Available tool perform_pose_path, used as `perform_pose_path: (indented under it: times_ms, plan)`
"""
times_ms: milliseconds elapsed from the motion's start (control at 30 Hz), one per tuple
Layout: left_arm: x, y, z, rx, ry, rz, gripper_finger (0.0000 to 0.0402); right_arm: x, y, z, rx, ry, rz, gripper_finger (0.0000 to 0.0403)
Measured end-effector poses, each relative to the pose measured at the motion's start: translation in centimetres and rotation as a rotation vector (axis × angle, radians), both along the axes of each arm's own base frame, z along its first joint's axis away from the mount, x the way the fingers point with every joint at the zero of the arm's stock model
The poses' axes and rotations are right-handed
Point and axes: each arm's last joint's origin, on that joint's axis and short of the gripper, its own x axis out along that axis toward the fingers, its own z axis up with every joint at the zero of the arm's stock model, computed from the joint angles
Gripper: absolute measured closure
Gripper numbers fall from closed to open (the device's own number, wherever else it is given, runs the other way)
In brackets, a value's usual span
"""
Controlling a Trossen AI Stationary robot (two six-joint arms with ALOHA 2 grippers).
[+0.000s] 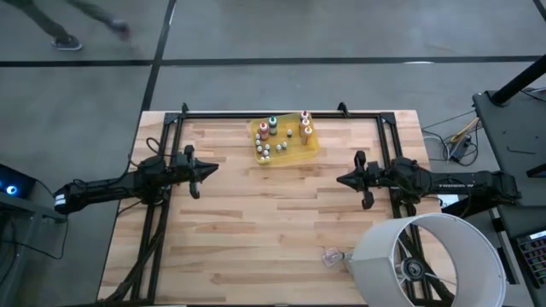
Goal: Pick & Place food coloring
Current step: Return to Home Position
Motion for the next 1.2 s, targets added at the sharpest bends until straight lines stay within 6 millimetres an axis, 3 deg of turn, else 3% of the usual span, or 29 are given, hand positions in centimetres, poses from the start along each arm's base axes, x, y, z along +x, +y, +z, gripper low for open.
perform_pose_path:
  times_ms: [1200]
  plan:
    - [-0.02, -0.01, 0.34, 0.071, -0.023, -0.003, 0.0401, 0.00, -0.14, 0.06, -0.052, -0.005, -0.048, 0.0394]
